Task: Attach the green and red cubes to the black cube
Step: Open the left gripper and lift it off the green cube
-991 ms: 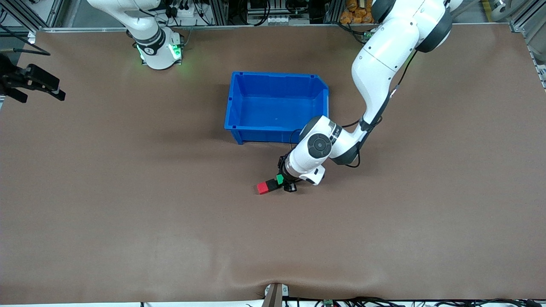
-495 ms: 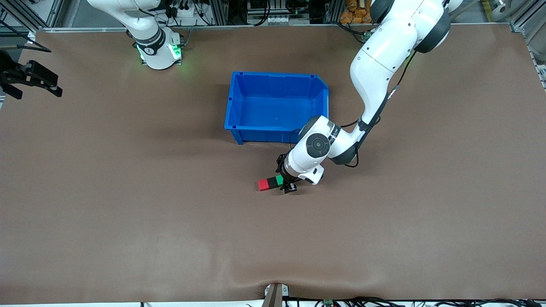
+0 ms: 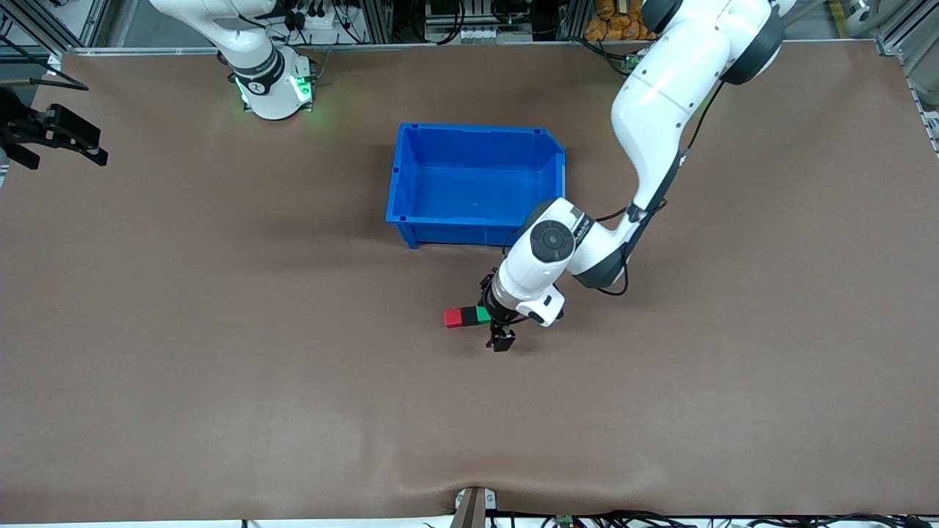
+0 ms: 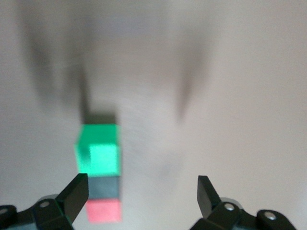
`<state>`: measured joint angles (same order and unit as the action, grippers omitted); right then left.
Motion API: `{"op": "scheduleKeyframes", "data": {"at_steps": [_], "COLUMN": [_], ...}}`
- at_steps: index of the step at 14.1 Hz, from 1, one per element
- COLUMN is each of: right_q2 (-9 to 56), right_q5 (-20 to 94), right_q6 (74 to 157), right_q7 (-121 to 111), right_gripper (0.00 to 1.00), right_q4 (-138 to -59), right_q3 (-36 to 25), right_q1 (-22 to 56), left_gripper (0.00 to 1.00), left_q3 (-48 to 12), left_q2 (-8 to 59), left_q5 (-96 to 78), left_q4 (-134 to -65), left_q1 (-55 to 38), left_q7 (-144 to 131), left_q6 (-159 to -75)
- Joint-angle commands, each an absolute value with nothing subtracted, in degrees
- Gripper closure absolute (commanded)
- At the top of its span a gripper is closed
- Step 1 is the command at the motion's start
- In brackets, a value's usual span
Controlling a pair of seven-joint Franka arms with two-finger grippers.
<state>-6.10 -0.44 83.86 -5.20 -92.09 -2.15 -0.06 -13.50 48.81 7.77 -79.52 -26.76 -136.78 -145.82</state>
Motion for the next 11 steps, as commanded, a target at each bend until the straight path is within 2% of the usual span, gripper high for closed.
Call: {"op": "scheduleKeyframes", "data": {"at_steps": [1, 3, 5, 11], "right_q2": [-7.47, -7.47, -7.38, -7.21], "right_q5": [-1.32, -1.32, -1.32, -1.23], "right_q6": [83.32, 83.32, 83.23, 83.06], "right_q7": [-6.06, -5.98, -5.98, -5.89], "right_gripper": [0.0, 0.0, 0.0, 0.0], "right_q4": [-92.55, -92.55, -92.55, -92.2], "right_q3": [-2.02, -2.02, -2.02, -2.02], "right_q1": [-0.26, -0.26, -0.44, -0.53], "left_gripper": [0.0, 0.0, 0.0, 0.0], "left_q3": [-13.18, -13.97, -13.97, -14.24], "left_q2": [42.91, 40.18, 38.77, 31.48], "left_q5": [17.71, 23.28, 23.12, 21.55], "left_q4": [-81.12, -81.47, -81.65, -82.09], "left_q1": [-26.98, -26.98, -26.72, -18.65], "left_q7": [-136.85, -132.57, -124.14, -99.72], "left_q6": [-140.56, -135.29, -134.12, -127.89]}}
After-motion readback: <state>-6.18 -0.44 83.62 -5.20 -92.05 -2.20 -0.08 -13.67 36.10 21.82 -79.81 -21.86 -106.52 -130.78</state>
